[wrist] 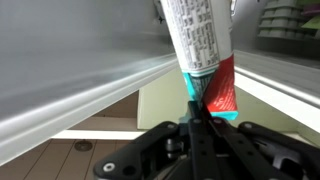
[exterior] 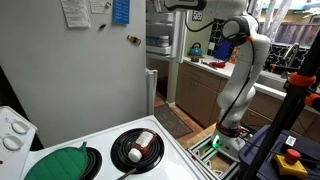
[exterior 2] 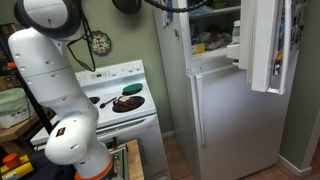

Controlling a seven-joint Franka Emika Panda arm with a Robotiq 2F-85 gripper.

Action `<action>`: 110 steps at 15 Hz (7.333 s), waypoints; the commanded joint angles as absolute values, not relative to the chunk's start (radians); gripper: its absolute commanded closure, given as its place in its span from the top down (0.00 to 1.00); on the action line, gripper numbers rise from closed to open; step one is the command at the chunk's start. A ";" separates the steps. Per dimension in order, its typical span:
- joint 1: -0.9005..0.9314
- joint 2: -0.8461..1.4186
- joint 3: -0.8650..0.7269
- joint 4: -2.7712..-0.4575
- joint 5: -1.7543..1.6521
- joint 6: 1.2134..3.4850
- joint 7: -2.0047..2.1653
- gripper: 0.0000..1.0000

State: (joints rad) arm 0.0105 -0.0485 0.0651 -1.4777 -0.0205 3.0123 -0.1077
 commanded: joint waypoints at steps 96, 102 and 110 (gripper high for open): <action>0.004 -0.067 0.147 -1.292 -0.431 2.116 0.118 1.00; 0.027 -0.103 0.179 -1.279 -0.411 2.059 0.096 1.00; 0.037 -0.061 0.186 -1.283 -0.341 2.159 0.090 1.00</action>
State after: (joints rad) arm 0.0382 -0.0861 0.1946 -1.2819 -0.3778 2.1031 0.1012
